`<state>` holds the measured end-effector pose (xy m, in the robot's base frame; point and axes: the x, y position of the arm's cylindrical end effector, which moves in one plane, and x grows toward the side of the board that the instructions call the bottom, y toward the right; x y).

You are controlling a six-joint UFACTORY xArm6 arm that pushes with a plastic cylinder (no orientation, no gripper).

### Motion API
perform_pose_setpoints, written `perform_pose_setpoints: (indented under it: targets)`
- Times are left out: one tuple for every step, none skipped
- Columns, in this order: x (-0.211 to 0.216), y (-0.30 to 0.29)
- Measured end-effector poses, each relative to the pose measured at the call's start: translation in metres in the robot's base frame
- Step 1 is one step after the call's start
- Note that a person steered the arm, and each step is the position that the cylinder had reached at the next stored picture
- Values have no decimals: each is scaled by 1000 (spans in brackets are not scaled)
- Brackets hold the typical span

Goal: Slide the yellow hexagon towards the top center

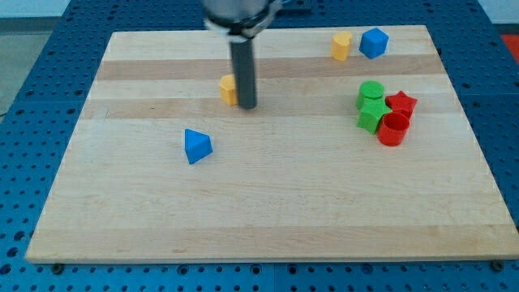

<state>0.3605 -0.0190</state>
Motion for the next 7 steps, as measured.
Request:
perform_pose_setpoints:
  targets:
    - [-13,-1]
    - [-12,4]
    - [-12,4]
    - [-12,4]
    - [-12,4]
    - [-12,4]
    - [-12,4]
